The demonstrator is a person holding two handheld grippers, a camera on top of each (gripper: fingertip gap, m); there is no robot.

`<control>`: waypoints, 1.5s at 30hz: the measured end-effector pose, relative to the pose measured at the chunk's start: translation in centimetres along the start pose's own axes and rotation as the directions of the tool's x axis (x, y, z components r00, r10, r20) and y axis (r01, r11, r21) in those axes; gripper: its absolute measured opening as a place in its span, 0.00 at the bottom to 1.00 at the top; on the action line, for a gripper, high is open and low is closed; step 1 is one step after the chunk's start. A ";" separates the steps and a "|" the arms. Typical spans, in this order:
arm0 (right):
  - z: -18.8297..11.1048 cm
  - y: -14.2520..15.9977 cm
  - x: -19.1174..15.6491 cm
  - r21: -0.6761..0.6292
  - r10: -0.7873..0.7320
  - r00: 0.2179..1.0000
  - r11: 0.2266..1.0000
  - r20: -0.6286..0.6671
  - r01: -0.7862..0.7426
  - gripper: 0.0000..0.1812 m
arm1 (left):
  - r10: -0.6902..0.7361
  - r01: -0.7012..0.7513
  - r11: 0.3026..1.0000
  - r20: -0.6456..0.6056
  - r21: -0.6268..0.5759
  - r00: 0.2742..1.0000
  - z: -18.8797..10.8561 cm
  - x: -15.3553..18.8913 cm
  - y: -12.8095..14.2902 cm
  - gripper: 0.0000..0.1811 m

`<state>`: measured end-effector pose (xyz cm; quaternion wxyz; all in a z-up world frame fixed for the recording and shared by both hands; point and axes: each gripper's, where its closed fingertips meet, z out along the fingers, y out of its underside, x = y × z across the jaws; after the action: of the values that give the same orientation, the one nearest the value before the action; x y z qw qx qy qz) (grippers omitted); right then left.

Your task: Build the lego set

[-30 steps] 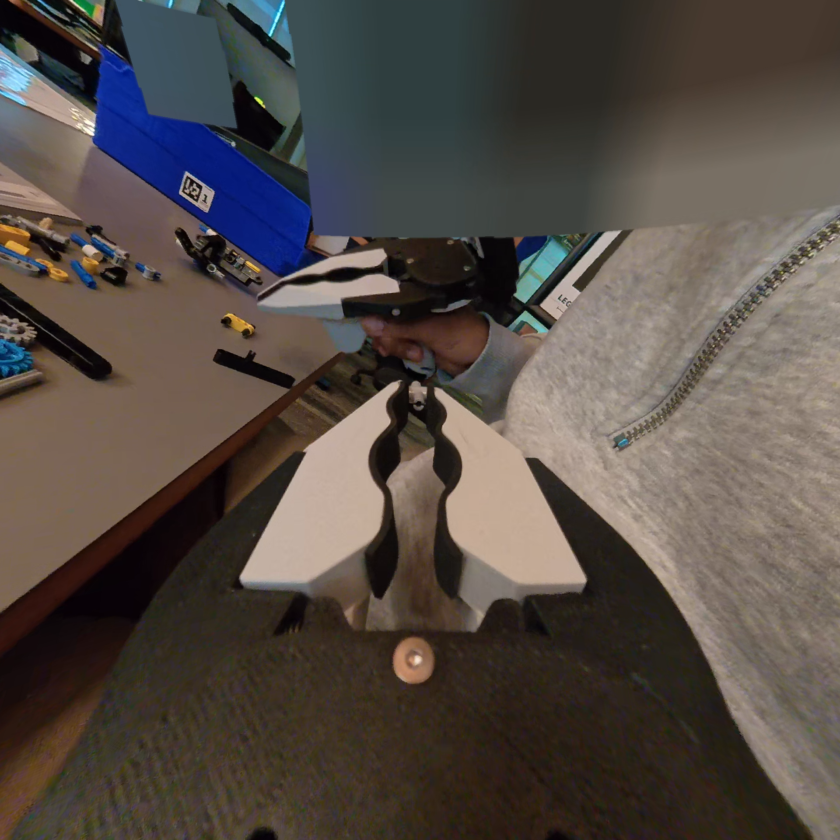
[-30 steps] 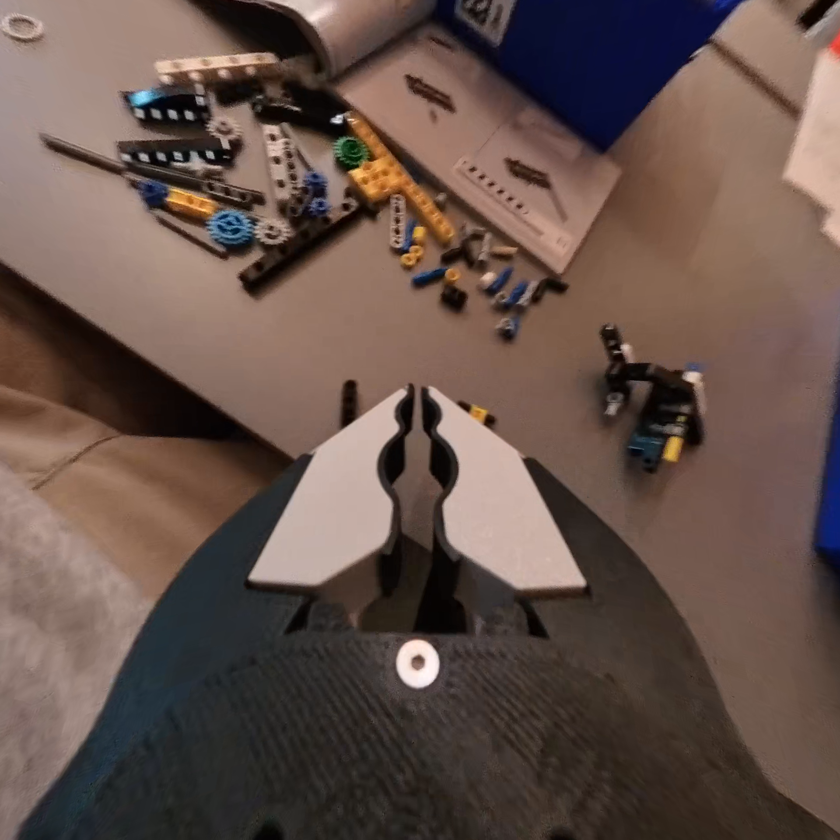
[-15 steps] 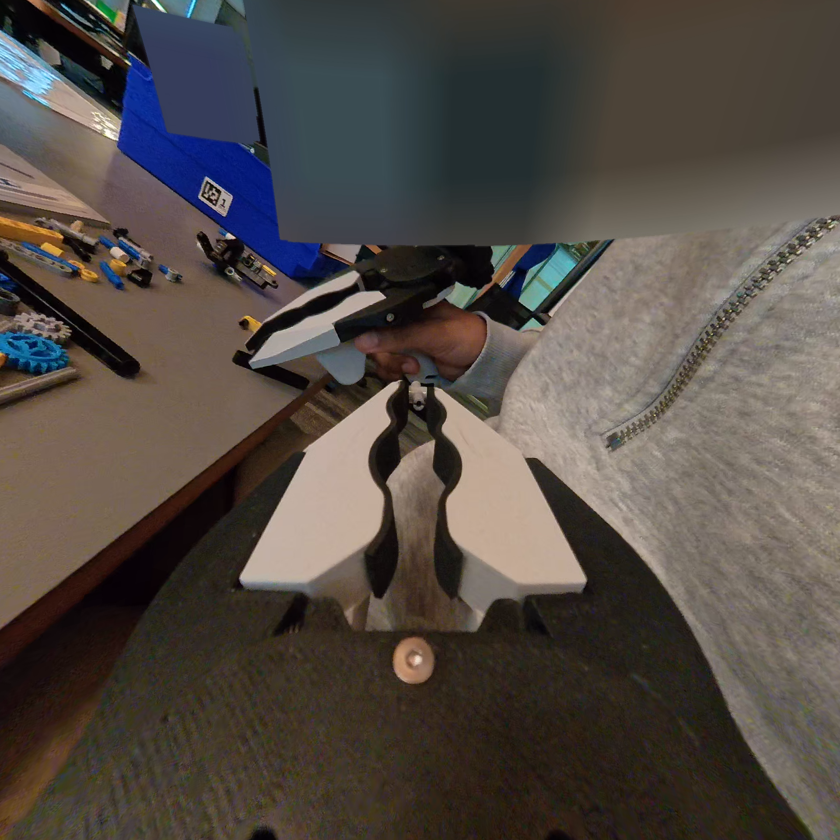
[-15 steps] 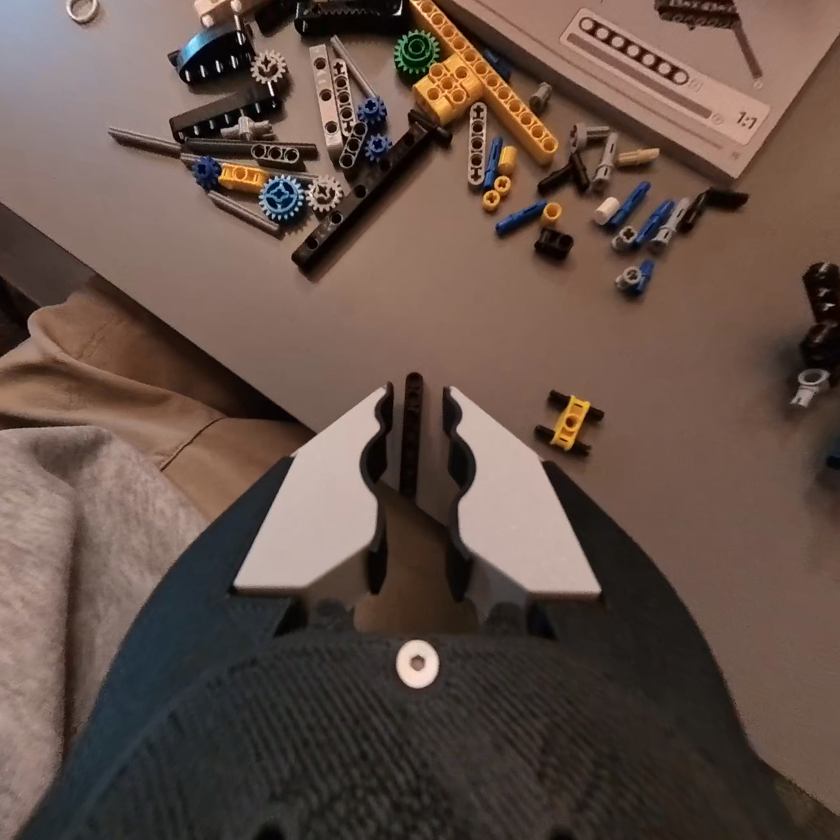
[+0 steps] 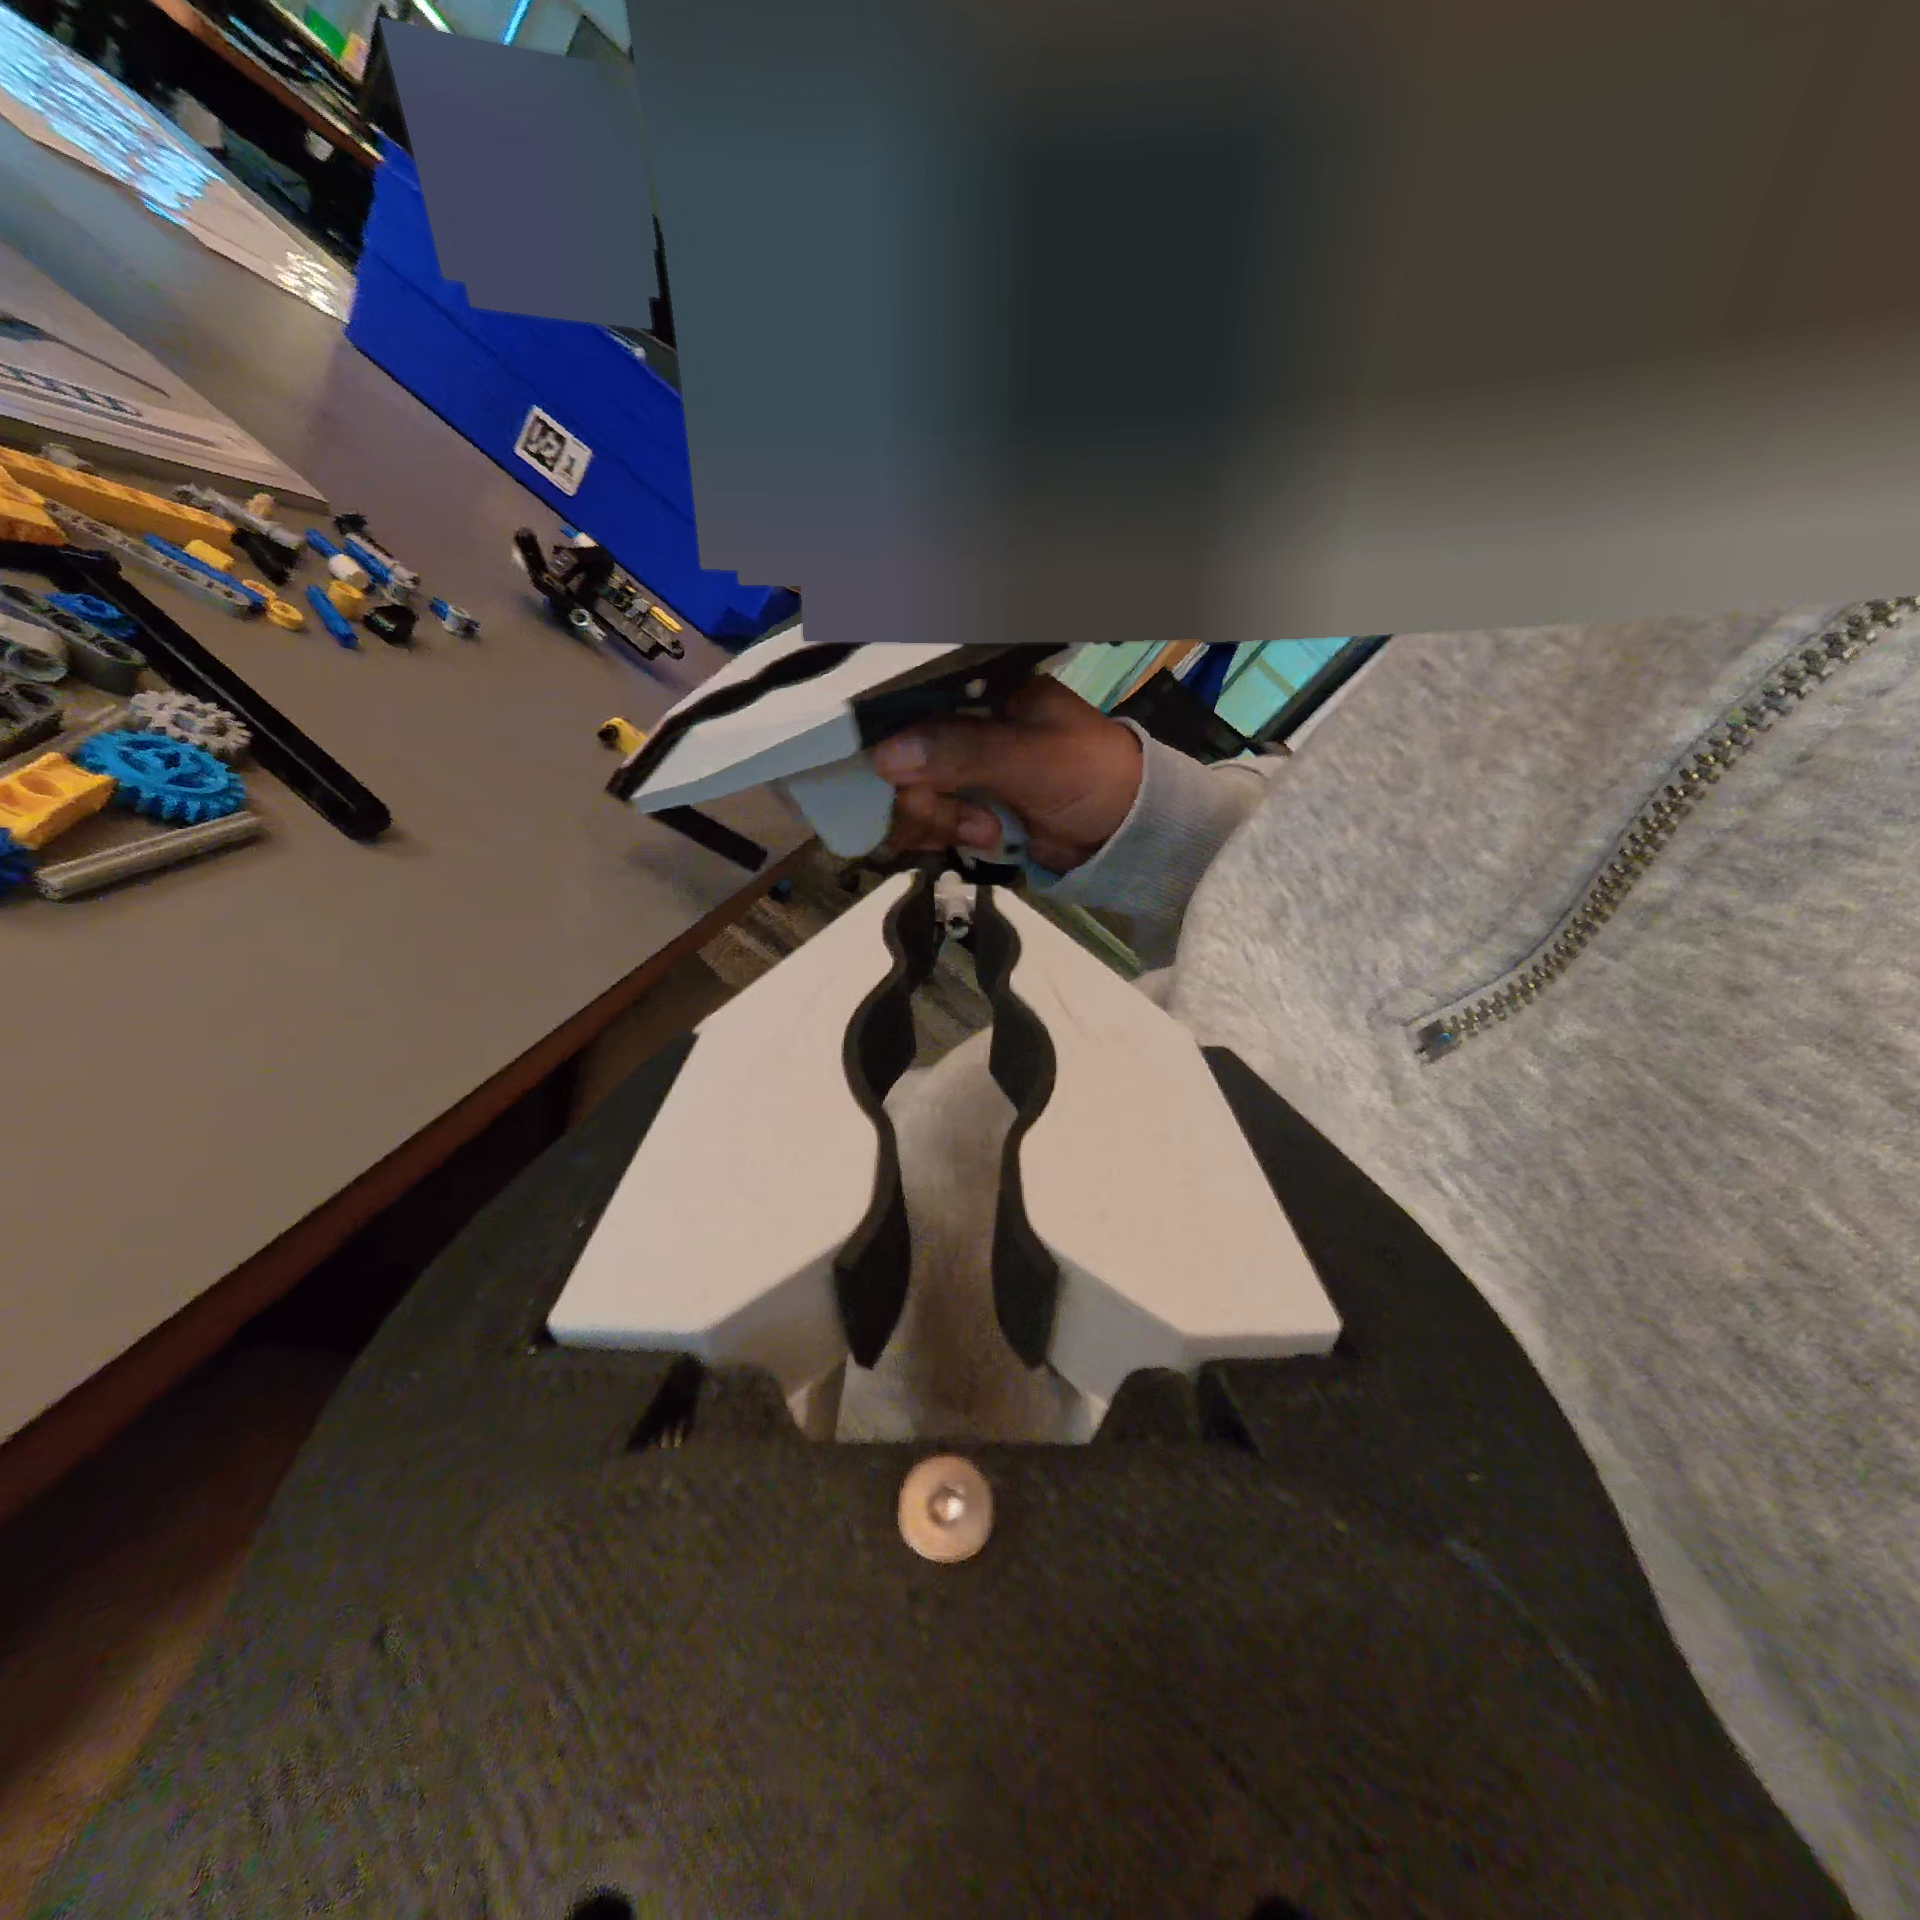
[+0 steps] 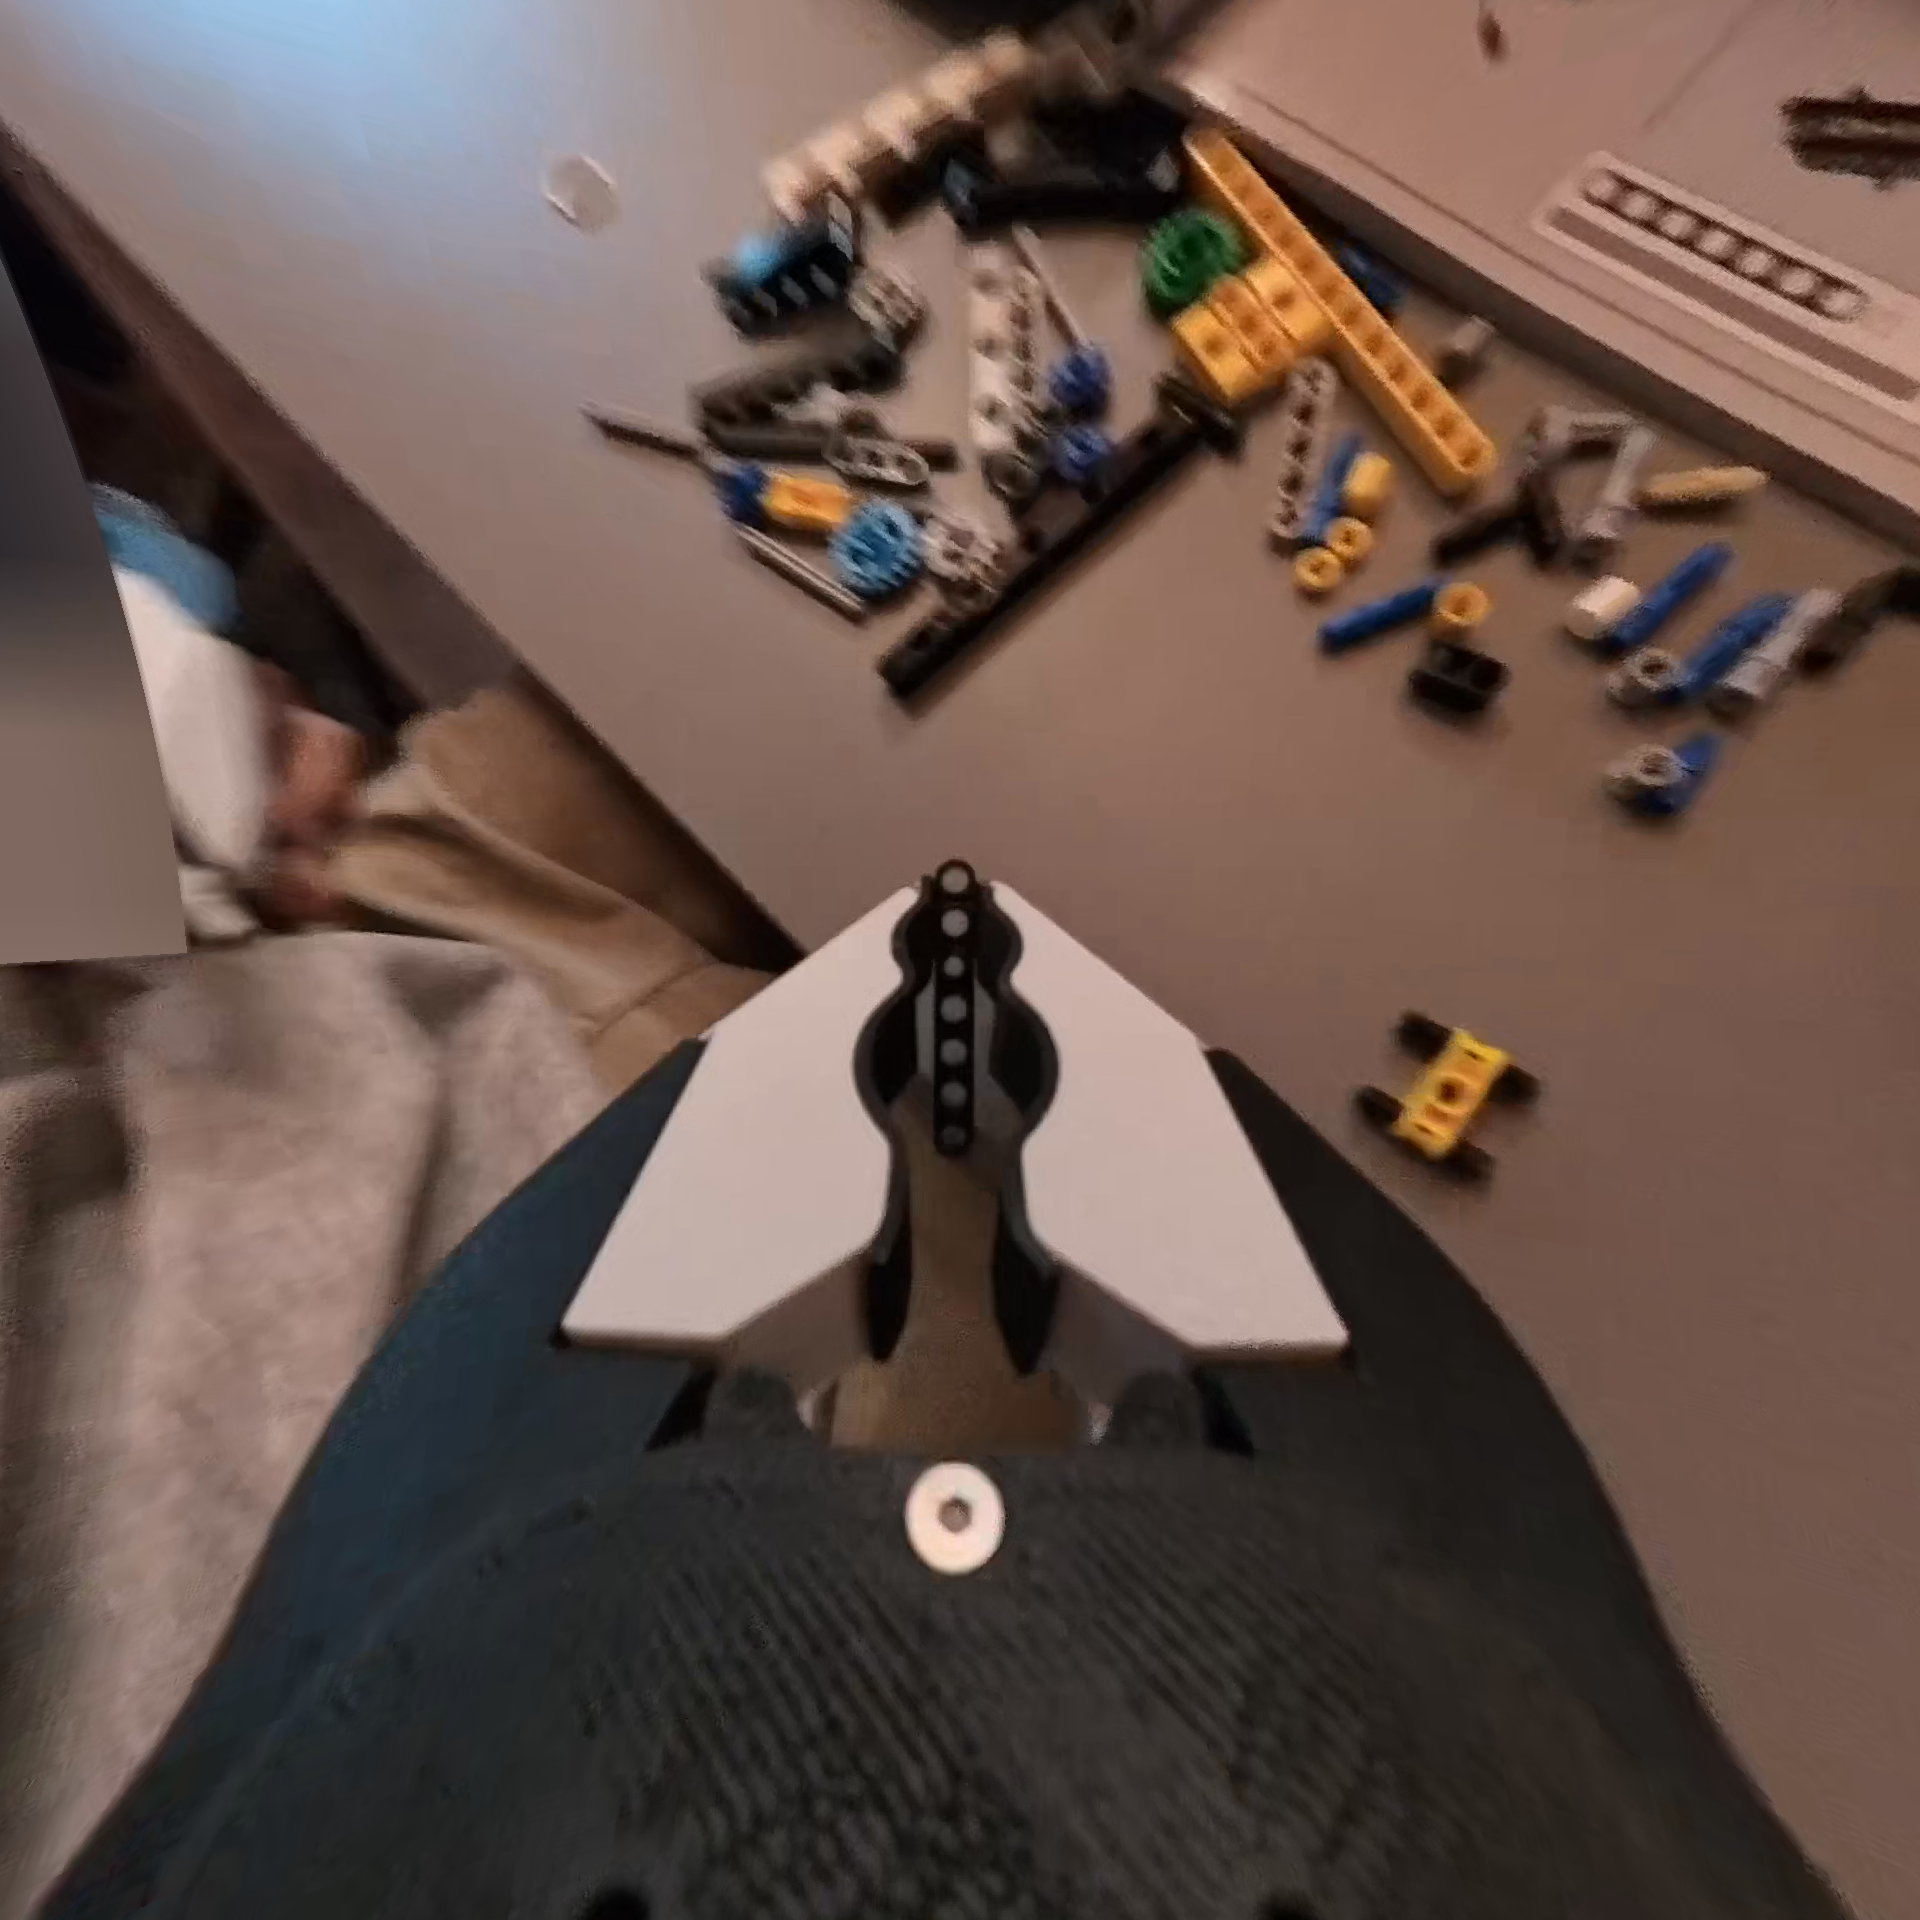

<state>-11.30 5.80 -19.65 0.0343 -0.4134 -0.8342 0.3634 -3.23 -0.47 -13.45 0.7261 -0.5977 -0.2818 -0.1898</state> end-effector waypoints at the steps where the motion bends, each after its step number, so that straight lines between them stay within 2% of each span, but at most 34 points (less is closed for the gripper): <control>1: -0.4 -0.5 -0.9 0.035 0.031 0.998 0.999 0.059 -0.034 0.03 | -0.017 0.017 1.000 0.012 0.011 1.000 -0.1 -0.3 -0.2 0.03; 4: -1.7 -1.5 -4.5 0.111 0.109 0.953 0.983 0.284 -0.145 0.03 | -0.078 0.077 0.995 0.014 0.063 0.997 -0.5 -0.8 -0.9 0.03; 6: -2.6 -1.7 -7.2 0.102 0.180 0.881 0.963 0.438 -0.248 0.03 | -0.078 0.076 0.994 0.015 0.080 0.997 -0.7 -0.9 -1.1 0.02; 8: -3.3 -1.5 -9.3 0.038 0.277 0.773 0.931 0.571 -0.363 0.03 | -0.016 0.015 0.998 0.023 0.067 1.000 -0.4 -0.3 -1.0 0.03; 11: -4.7 -1.0 -10.8 -0.078 0.431 0.575 0.840 0.695 -0.537 0.03 | 0.167 -0.167 0.986 0.071 0.003 0.983 0.3 0.6 0.1 0.03; 13: -5.3 -0.4 -10.9 -0.157 0.521 0.449 0.761 0.725 -0.629 0.02 | 0.270 -0.268 0.963 0.085 -0.033 0.959 0.8 1.4 0.9 0.03; 15: -5.6 0.7 -10.9 -0.216 0.582 0.362 0.696 0.729 -0.685 0.02 | 0.319 -0.317 0.947 0.084 -0.043 0.944 1.1 2.1 1.3 0.03; 17: -5.8 1.7 -11.2 -0.244 0.605 0.313 0.662 0.732 -0.709 0.02 | 0.326 -0.324 0.945 0.087 -0.032 0.941 1.3 2.4 1.3 0.03; 23: -6.7 1.5 -11.0 -0.263 0.593 0.155 0.557 0.791 -0.788 0.03 | 0.365 -0.362 0.931 0.084 -0.054 0.927 2.1 2.9 1.9 0.03; 33: -7.1 2.0 -11.1 -0.330 0.592 0.019 0.475 0.806 -0.816 0.03 | 0.404 -0.398 0.914 0.084 -0.079 0.911 2.7 3.7 2.4 0.03; 45: -7.2 2.2 -11.2 -0.361 0.597 -0.018 0.462 0.802 -0.810 0.03 | 0.409 -0.401 0.912 0.094 -0.088 0.908 2.7 3.7 2.3 0.03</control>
<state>0.13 2.83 -13.01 -0.5349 -0.5240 -0.3464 0.5651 0.56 2.88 -12.53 0.7125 -0.6768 -0.1849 -0.0111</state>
